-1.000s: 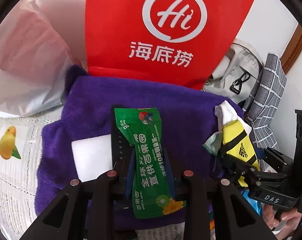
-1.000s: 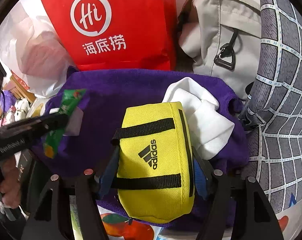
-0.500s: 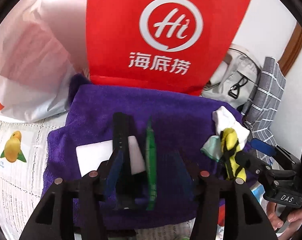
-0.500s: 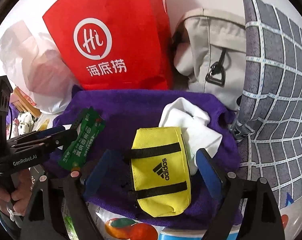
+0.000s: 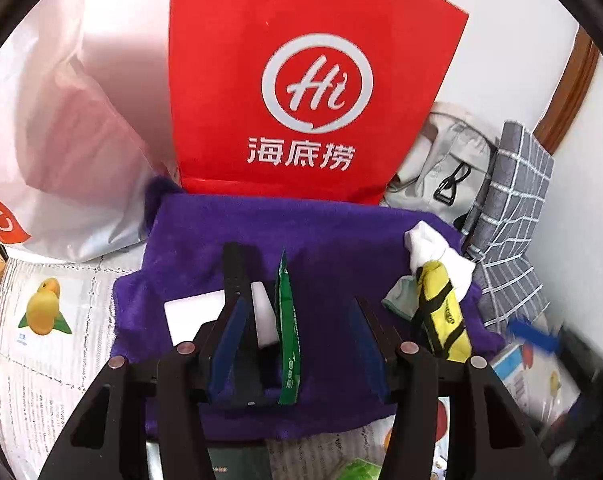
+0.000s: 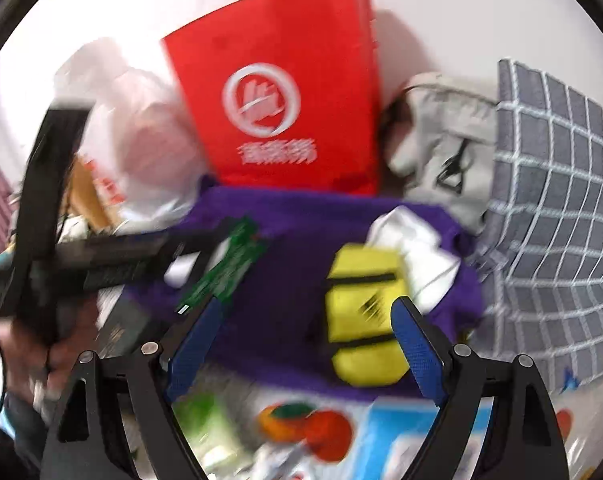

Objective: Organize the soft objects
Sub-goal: 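Lower the pouch and snack packet onto the towel and open both grippers, then grasp the green tissue pack on the sheet with the right gripper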

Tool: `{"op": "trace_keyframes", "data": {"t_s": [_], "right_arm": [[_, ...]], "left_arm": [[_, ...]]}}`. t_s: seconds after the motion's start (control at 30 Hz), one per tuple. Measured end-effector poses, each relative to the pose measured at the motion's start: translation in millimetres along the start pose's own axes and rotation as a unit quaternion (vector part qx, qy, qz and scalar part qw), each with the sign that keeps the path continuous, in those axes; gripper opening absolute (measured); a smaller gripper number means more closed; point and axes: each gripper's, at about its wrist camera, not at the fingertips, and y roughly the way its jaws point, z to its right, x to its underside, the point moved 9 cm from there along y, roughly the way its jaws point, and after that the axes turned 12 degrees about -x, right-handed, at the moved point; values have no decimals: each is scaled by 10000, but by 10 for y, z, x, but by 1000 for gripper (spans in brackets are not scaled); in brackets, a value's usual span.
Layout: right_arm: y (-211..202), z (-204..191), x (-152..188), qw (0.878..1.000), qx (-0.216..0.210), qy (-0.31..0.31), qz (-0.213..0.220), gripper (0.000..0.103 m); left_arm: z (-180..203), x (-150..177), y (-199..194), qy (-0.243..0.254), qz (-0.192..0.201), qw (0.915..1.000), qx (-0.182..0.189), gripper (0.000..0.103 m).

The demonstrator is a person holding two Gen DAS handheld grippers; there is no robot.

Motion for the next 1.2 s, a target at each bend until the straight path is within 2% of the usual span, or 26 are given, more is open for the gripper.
{"op": "trace_keyframes", "data": {"t_s": [0.23, 0.4, 0.53, 0.57, 0.6, 0.63, 0.7, 0.77, 0.9, 1.0, 1.1, 1.2], "right_arm": [[201, -565, 660, 9953, -138, -714, -646, 86], [381, -691, 916, 9905, -164, -898, -1027, 86], [657, -674, 1064, 9799, 112, -1189, -1597, 86], [722, -657, 1102, 9768, 214, -1235, -1734, 85], [772, -651, 1121, 9750, 284, -1292, -1784, 69], [787, -686, 1088, 9763, 105, -1286, -1735, 51], [710, -714, 994, 9816, 21, -1151, -1521, 50], [546, -733, 867, 9886, -50, -1006, -1118, 50], [253, -729, 794, 9948, -279, -591, -782, 51], [142, -736, 875, 9962, -535, -194, -657, 51], [78, -809, 1058, 9958, -599, -56, -692, 51], [6, -832, 1209, 9957, -453, -98, -806, 51]], "left_arm": [[-62, -8, -94, -38, -51, 10000, 74, 54], [-53, -46, -210, -25, 80, 9999, 144, 55], [-82, -68, -244, -72, 112, 9998, 159, 56], [-90, -71, -248, -78, 108, 9998, 153, 56], [-106, -75, -262, -97, 117, 9998, 143, 56], [-115, -78, -278, -114, 137, 9997, 146, 56], [-137, -95, -317, -129, 189, 9996, 154, 56], [-170, -110, -348, -168, 232, 9995, 139, 56], [-193, -113, -371, -190, 239, 9995, 119, 56], [-176, -114, -460, -134, 315, 9994, 62, 56], [-105, -114, -613, -32, 430, 9991, 58, 56], [-34, -80, -807, 81, 595, 9982, 6, 56]]}}
